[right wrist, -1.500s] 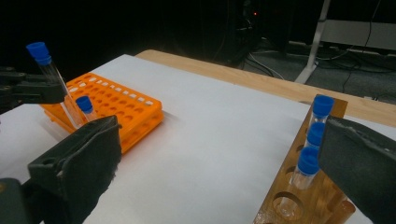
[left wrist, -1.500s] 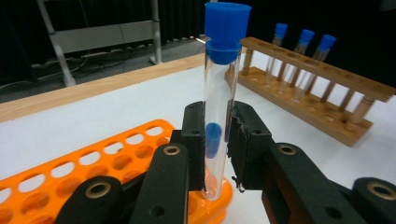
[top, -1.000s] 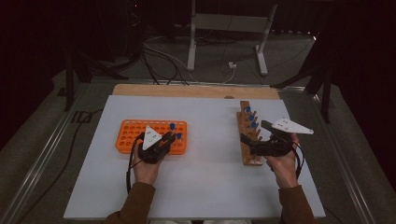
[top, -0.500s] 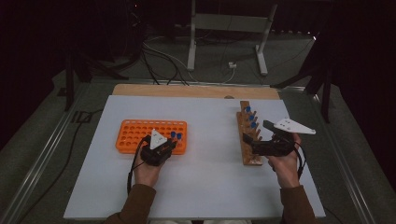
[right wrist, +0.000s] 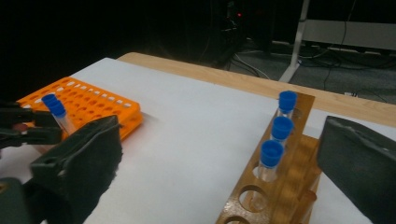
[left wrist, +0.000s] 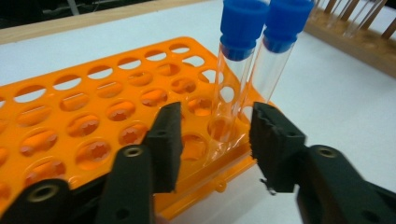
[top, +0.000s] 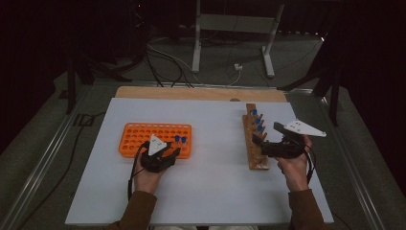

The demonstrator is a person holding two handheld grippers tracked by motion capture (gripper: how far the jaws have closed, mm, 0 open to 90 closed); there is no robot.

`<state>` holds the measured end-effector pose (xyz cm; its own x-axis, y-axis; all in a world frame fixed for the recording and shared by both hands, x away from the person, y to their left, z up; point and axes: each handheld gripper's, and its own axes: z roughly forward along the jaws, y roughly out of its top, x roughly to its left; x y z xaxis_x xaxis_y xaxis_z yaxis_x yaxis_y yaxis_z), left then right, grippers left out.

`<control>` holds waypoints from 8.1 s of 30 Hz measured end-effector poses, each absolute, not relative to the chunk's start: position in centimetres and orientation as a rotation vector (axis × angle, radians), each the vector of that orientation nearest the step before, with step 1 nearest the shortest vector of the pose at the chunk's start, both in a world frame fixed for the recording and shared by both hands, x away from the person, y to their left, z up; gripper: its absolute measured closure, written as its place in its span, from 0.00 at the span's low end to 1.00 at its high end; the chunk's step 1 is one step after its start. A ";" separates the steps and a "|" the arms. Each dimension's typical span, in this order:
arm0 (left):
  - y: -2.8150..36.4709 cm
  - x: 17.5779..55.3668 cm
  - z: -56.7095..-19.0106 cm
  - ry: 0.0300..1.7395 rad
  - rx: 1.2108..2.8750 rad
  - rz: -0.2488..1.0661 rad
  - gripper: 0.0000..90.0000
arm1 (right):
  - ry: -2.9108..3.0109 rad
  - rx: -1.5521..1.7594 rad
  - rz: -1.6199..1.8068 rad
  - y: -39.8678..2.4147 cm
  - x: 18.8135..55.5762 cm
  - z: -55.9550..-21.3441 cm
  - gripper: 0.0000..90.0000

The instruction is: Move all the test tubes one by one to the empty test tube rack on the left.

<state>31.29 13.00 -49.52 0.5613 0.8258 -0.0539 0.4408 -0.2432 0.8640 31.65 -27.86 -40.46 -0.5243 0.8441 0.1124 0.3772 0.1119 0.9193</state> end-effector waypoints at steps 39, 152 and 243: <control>14.8 30.1 -46.1 1.084 1.684 0.497 0.01 | 2.034 1.309 1.194 -28.2 36.9 -45.6 0.82; 10.5 28.0 -44.4 0.848 1.794 0.485 0.05 | 2.398 0.871 1.493 -13.6 31.0 -39.4 0.85; 14.1 31.6 -49.1 1.012 1.725 0.591 0.86 | 2.069 0.994 1.479 -25.5 30.3 -40.0 0.00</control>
